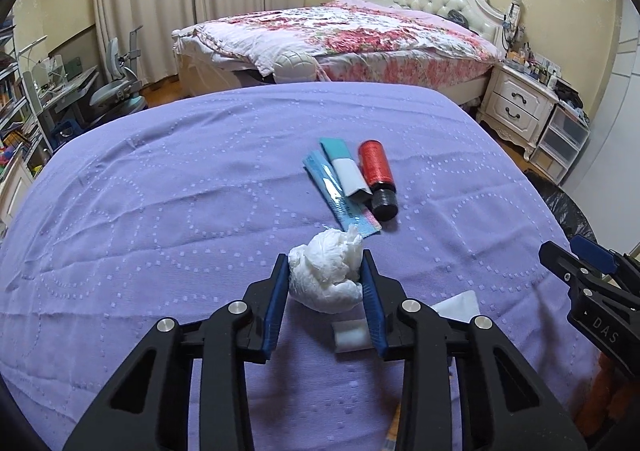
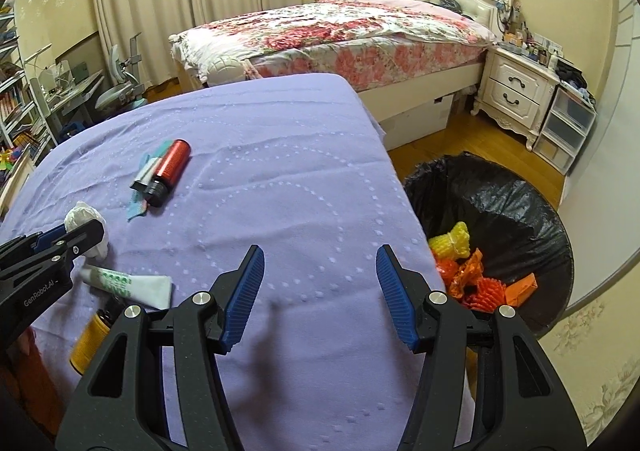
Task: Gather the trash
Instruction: 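Grasp the white crumpled tissue with the left gripper, then grasp the red spray can with the right gripper while the left holds the tissue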
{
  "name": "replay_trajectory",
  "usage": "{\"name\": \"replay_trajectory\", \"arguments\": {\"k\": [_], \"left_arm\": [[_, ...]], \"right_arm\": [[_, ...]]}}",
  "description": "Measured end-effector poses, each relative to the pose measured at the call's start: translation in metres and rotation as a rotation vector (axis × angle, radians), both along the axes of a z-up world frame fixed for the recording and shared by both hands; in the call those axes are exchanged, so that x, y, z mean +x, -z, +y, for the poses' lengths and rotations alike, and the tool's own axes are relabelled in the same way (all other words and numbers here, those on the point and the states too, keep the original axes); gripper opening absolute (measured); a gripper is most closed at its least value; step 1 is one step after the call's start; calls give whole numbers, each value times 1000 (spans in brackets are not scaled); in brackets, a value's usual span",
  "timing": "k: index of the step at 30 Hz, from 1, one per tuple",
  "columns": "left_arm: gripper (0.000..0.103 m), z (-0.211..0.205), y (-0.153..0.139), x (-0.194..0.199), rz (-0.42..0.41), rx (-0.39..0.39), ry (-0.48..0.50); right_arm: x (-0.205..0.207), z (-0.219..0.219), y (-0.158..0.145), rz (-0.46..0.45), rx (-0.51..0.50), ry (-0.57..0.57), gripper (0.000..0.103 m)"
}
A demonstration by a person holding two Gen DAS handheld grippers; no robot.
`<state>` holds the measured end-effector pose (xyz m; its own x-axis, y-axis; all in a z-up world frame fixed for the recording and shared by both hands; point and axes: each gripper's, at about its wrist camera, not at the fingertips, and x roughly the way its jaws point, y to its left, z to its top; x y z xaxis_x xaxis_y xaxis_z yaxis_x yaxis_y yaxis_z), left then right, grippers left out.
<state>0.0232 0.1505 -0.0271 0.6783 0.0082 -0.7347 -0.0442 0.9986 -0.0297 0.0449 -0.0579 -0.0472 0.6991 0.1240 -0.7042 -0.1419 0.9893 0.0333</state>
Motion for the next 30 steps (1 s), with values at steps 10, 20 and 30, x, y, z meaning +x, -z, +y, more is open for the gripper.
{"name": "replay_trajectory", "arguments": {"k": [10, 20, 30], "left_arm": [[36, 52, -5, -4, -13, 10, -123], [36, 110, -8, -6, -30, 22, -249], [36, 149, -2, -10, -19, 8, -320]], "right_arm": [[18, 52, -10, -3, 4, -110, 57], [48, 100, -11, 18, -1, -163, 57], [77, 130, 0, 60, -43, -165, 48]]}}
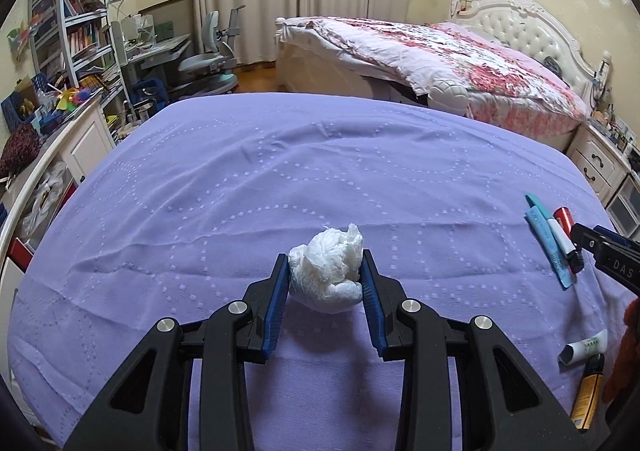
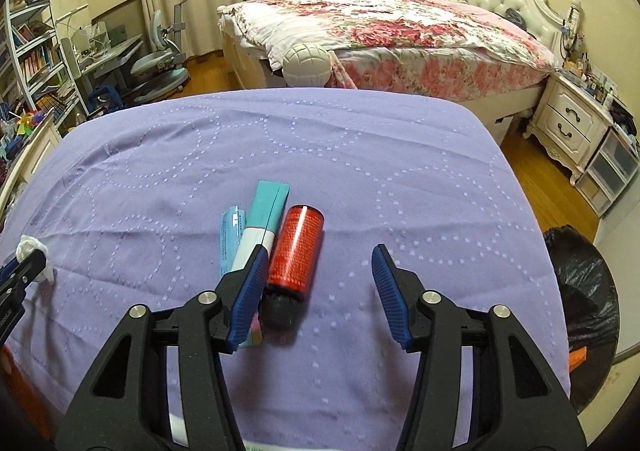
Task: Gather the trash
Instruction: 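Grasp the red spray can with the right gripper while the left holds the tissue, then lift and carry the tissue and red can over the black bin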
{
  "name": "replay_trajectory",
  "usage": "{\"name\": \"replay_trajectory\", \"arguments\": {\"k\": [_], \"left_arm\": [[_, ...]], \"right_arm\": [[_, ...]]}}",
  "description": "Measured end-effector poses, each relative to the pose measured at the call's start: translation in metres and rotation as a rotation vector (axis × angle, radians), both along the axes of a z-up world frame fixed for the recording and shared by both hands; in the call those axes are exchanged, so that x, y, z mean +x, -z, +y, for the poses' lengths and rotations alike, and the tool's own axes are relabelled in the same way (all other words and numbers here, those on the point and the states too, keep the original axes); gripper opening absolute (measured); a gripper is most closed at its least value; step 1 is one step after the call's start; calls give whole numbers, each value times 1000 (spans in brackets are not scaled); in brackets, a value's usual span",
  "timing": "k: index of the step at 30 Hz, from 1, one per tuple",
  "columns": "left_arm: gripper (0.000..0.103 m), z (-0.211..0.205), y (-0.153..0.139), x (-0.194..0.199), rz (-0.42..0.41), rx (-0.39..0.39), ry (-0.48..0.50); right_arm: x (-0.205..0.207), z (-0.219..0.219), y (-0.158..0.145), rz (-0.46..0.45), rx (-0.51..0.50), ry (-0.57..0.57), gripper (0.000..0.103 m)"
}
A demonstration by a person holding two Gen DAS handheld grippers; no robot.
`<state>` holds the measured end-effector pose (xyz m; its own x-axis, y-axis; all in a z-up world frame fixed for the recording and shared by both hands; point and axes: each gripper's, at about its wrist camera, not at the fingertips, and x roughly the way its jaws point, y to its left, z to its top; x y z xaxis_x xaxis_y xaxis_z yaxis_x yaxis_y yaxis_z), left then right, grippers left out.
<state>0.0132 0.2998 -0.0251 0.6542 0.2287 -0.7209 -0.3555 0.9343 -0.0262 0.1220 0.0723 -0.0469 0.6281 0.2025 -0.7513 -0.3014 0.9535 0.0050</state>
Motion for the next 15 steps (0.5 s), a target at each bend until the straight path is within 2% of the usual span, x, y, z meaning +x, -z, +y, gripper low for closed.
{"name": "replay_trajectory", "arguments": {"k": [3, 7, 15], "left_arm": [[36, 3, 3, 0, 1, -9, -3], [36, 3, 5, -2, 2, -14, 5], [36, -2, 3, -4, -12, -22, 22]], "right_arm": [[8, 6, 5, 24, -13, -8, 42], [8, 10, 13, 55, -25, -21, 25], [-4, -4, 14, 51, -4, -14, 23]]}}
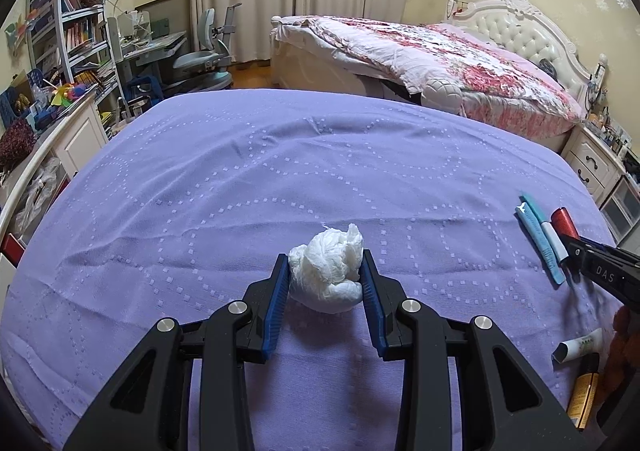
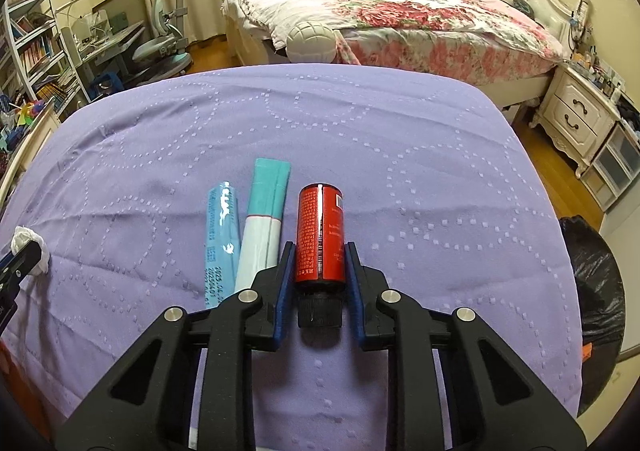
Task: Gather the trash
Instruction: 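Lift and carry the tissue and red can over the black bin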
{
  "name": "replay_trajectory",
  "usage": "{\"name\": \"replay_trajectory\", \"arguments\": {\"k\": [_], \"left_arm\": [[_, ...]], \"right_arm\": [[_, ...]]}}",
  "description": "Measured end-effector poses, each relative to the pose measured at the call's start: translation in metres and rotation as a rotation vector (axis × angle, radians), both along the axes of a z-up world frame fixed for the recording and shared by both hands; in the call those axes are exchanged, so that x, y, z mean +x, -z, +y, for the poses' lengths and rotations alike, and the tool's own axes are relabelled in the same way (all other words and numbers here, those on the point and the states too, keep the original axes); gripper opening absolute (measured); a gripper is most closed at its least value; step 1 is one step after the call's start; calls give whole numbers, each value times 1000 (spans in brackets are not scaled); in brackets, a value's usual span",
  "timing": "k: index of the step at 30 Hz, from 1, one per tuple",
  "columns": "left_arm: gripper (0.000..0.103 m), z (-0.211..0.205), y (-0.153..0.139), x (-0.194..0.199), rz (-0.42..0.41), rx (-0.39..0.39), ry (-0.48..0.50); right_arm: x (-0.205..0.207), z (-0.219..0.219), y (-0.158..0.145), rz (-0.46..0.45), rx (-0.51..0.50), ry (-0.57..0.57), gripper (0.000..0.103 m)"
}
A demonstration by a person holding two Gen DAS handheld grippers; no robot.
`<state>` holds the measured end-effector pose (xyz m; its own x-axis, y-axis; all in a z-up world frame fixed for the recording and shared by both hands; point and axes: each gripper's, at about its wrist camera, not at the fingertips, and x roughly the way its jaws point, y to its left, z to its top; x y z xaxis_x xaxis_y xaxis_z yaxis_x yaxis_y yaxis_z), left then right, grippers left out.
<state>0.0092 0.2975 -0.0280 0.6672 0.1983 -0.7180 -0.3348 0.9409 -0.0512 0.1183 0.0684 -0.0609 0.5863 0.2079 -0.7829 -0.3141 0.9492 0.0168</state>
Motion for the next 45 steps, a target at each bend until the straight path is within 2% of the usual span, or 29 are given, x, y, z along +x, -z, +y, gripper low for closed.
{"name": "replay_trajectory", "arguments": {"k": [15, 33, 45], "left_arm": [[36, -44, -12, -11, -31, -16, 73], [36, -152, -29, -5, -71, 12, 264], [36, -223, -31, 8, -73, 35, 391]], "right_arm": [[-34, -61, -7, -34, 34, 65, 23], [-73, -144, -30, -120, 74, 181, 23], [-83, -204, -31, -156, 72, 291, 23]]}}
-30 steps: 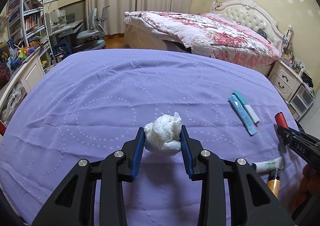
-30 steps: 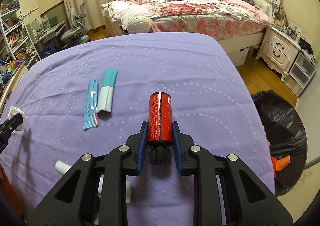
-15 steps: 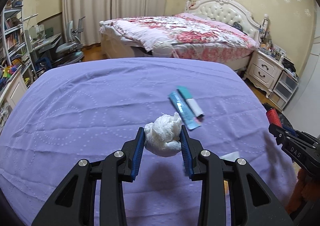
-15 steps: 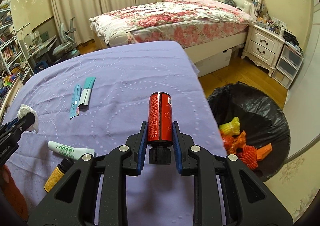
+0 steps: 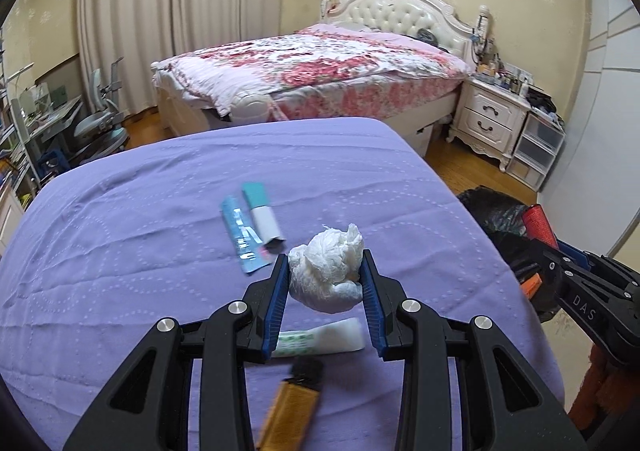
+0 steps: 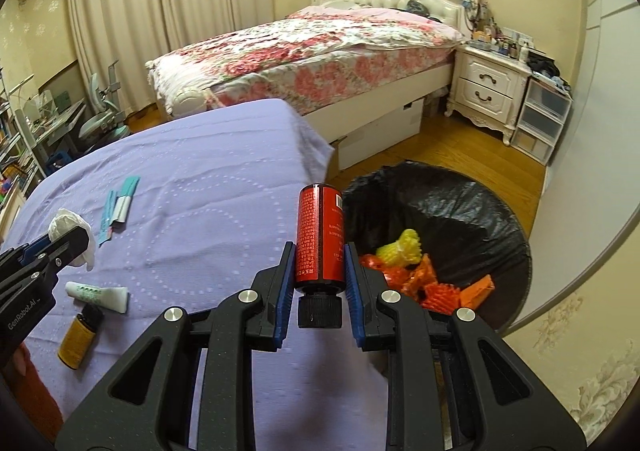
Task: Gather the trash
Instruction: 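Lift and carry the tissue and red can over the black bin, then open both grippers to drop the tissue and can into the bin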
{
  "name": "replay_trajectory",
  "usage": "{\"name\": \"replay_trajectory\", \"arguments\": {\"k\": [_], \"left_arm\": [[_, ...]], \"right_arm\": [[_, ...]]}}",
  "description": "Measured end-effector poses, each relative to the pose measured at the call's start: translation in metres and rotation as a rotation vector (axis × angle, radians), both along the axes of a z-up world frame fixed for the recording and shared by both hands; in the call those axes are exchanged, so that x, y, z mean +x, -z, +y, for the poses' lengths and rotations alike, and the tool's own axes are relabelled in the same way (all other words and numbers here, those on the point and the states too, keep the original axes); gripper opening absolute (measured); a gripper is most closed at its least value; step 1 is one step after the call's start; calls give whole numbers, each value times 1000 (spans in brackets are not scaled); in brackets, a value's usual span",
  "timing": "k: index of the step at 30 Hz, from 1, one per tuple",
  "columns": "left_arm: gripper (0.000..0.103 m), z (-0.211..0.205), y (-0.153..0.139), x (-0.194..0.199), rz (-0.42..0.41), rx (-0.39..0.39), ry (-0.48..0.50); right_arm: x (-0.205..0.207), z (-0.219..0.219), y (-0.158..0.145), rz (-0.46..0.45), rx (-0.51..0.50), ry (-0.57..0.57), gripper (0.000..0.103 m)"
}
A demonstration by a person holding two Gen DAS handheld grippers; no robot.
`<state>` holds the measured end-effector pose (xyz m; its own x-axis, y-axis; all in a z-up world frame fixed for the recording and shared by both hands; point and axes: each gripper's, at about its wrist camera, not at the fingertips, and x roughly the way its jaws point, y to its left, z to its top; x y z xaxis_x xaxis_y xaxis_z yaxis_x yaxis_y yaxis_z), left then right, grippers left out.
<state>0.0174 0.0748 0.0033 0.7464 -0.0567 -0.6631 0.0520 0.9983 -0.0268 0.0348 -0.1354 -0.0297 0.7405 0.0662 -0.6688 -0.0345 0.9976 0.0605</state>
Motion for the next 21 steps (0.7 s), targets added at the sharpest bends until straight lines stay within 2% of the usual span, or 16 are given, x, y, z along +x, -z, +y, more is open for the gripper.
{"name": "replay_trajectory", "arguments": {"k": [12, 21], "left_arm": [[36, -74, 0, 21, -17, 8, 125], [36, -121, 7, 40, -12, 33, 182]], "right_arm": [[3, -58, 3, -10, -16, 136, 23], [9, -89, 8, -7, -6, 209, 23]]}}
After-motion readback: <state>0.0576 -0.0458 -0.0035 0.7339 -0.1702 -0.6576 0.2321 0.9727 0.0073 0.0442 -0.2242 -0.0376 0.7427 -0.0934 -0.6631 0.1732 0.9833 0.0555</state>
